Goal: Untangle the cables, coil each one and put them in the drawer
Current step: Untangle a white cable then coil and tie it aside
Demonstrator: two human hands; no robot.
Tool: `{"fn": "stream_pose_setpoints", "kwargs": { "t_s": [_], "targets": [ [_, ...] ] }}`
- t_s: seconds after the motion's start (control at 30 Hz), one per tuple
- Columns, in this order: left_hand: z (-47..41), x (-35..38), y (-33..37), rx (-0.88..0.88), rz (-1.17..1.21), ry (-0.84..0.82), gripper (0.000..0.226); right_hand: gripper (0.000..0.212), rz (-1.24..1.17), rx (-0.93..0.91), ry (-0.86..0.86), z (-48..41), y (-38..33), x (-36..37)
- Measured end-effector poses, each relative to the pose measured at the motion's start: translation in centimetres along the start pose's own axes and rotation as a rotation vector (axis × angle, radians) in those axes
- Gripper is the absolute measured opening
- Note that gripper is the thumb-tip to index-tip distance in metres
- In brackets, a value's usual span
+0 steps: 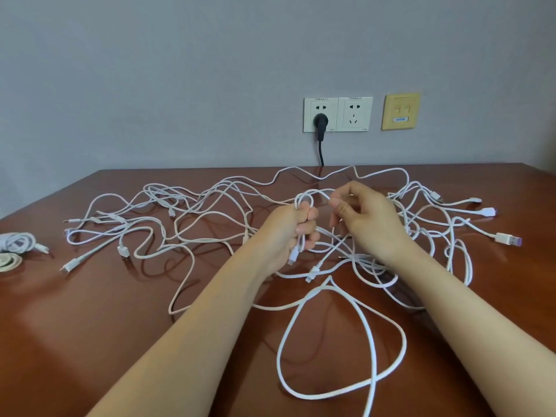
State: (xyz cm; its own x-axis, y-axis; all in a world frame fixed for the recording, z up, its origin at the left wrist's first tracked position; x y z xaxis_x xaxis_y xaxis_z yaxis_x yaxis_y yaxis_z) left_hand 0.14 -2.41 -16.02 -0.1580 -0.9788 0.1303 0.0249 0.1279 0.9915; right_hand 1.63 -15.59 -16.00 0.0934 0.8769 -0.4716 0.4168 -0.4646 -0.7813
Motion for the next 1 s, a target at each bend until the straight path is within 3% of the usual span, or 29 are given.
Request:
{"fn": "stream_pose_setpoints", "kwargs": {
  "t_s": [0.2,0.4,0.5,0.67,0.77,1.0],
  "targets": [
    [-0.1,0.0,0.1,0.02,-0.061,0.112,0.038,0.017,0.037,-0.039,0.085,0.9,-0.9,1.5],
    [-0.6,0.4,-1.1,0.305,-0.457,0.319,0.032,0.016,0.107,0.046,0.042,1.1,-0.3,2.1],
    [-0.6,0.5,-1.2,0.271,-0.4,0.365,0.02,0.014,0.1,0.009,0.027,1.3,-0.5,2.2],
    [-0.6,0.5,-0.9,0.193,-0.171,0.244,0.033,0.013,0.009,-0.022,0.048,1.3,-0.5,2.3],
    [-0.3,0.7,-0.5,0.196,-0.012,0.205,0.039,0.023,-0.153,0.002,0.054,1.2,-0.6,2.1],
    [-0.1,0.6,-0.8,0.224,-0.135,0.165,0.03,0.028,-0.212,0.126,-0.038,1.0,-0.3,2.5]
  ]
}}
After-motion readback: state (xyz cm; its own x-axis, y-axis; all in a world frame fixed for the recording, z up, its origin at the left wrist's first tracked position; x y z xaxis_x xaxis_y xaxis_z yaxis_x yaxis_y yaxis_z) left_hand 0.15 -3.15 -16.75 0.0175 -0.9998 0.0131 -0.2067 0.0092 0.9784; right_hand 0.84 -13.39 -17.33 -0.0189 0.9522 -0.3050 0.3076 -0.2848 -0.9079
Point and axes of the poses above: each hand's wrist, its own z-axis away from the middle knuckle, its own x-axis out of the palm, y = z × x, the point moved 1 cm from there along -z, towards the middle knuckle, and after that the axes turned 5 degrees about x, right-handed, at the moved point
